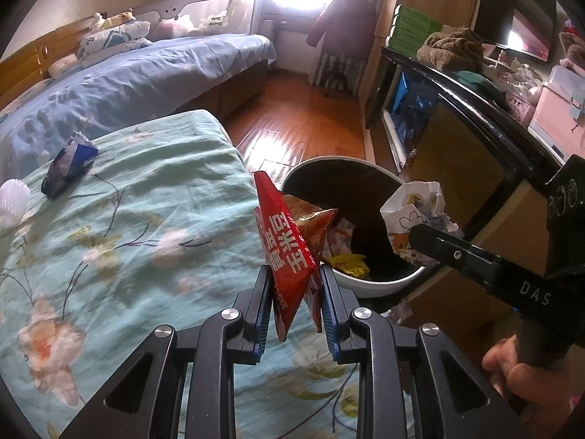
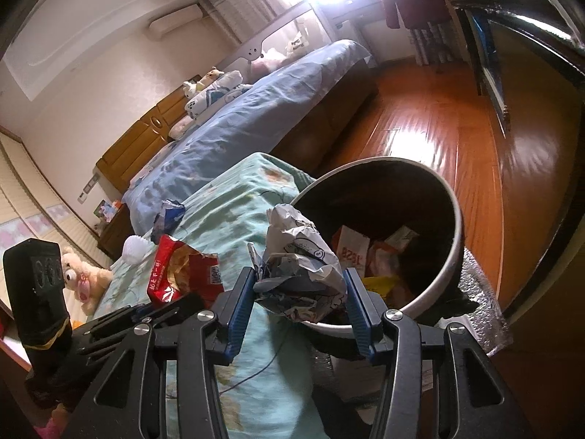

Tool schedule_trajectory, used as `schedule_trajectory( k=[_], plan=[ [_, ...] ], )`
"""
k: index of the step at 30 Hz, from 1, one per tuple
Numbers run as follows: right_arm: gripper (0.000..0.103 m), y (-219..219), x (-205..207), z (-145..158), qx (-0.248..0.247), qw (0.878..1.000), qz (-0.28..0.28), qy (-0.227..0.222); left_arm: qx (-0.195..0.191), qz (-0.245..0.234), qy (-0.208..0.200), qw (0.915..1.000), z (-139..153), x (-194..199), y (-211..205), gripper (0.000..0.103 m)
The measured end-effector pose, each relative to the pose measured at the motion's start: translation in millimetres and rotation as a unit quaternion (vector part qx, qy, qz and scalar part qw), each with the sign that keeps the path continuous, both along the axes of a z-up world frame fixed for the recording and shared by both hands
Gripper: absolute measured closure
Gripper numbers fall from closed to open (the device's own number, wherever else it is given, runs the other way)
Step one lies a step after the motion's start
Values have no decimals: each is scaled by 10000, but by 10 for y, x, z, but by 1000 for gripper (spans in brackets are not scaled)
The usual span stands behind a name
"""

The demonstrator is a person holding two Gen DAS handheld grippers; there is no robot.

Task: Collect trash
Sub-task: 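Carry the red chip bag and foil wrapper in both grippers over the bin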

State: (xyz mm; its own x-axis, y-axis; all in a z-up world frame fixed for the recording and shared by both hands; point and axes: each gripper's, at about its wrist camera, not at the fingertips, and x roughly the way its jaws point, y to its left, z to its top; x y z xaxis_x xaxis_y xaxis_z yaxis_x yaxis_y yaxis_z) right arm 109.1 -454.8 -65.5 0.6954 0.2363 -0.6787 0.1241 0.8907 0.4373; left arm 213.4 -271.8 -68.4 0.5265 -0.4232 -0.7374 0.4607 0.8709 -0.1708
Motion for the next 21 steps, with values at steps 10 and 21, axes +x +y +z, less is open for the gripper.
schedule_trajectory(
  k=[10, 21],
  plan=[
    [54, -93, 8, -14, -5, 10000, -91, 11, 27, -75, -38, 10000, 8, 52, -133, 79],
    [54, -206, 68, -24, -51, 9999, -139, 39, 59, -147, -52, 9999, 0, 111, -260, 79]
  ],
)
